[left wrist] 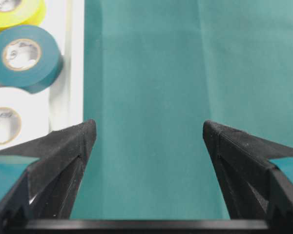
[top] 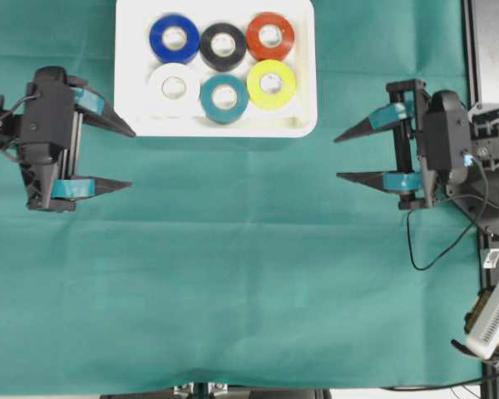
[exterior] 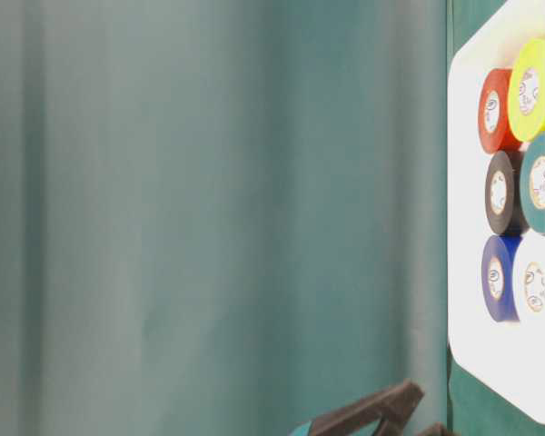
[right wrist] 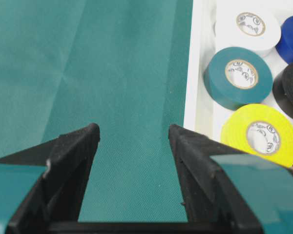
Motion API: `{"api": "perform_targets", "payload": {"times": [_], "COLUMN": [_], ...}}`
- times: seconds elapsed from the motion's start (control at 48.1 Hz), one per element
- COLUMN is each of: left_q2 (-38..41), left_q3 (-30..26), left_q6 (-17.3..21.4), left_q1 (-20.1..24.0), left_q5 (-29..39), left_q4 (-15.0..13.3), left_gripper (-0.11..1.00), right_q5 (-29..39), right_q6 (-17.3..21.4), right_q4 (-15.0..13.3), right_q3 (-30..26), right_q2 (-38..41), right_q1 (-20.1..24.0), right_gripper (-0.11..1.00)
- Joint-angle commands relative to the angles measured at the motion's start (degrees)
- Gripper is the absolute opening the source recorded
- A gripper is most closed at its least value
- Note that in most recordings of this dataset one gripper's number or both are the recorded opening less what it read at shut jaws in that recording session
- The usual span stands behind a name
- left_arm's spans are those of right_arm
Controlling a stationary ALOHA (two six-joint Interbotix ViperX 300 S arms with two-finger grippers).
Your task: Put the tape alternately from left to right into the white case.
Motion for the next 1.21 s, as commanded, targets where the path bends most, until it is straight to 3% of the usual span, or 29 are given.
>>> {"api": "perform_targets", "payload": {"times": [0.0,0.582,1.185], "left_q2": [-2.29,-11.95,-30.32], "left_q3": [0.44,8.53,18.63], "left_q6": [0.09,0.09,0.18], "left_q1": [0.88,2.81,3.43], "left_q5": [-0.53,-1.05,-1.93], "left_q4": [-0.09,-0.18,-0.09], "left_gripper": [0.65,0.65,0.65], "right_q5": [-0.53,-0.35,0.53], "right_q6": [0.09,0.09,0.44], "right_q4": [0.18,0.18,0.35], "right_q3": [0.00,4.66,8.00], "right_q2": [-0.97,-10.63,-17.40], "right_q1": [0.09,-0.79,-0.79], "right_gripper": [0.64,0.64,0.64]}}
